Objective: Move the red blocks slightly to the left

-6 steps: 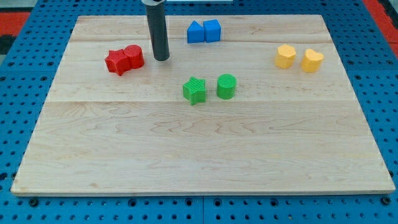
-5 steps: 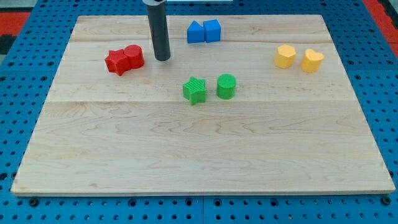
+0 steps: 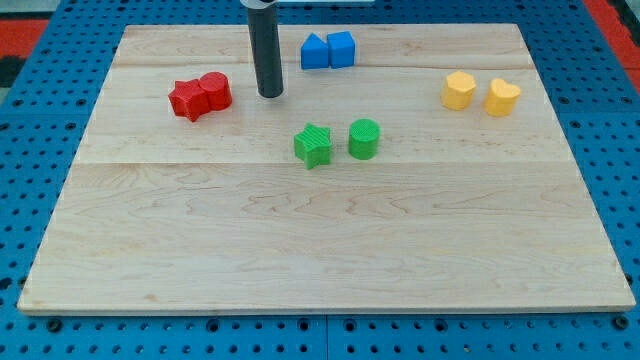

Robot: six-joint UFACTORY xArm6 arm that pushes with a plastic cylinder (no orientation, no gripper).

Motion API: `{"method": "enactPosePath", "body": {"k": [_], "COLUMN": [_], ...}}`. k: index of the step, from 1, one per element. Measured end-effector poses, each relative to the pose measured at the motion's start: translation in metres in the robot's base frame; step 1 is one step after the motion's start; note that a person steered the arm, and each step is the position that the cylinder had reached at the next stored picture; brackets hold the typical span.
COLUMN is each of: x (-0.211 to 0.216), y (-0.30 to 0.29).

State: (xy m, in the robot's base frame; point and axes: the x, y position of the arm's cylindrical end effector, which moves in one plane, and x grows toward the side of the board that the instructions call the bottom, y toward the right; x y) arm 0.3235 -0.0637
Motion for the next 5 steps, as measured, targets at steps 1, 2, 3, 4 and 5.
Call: {"method": "enactPosePath", "body": {"k": [1, 2, 3, 4, 5], "x": [0.000, 0.001, -0.001, -0.007, -0.007], "y": [0.004, 0.008, -0.013, -0.053, -0.078]}}
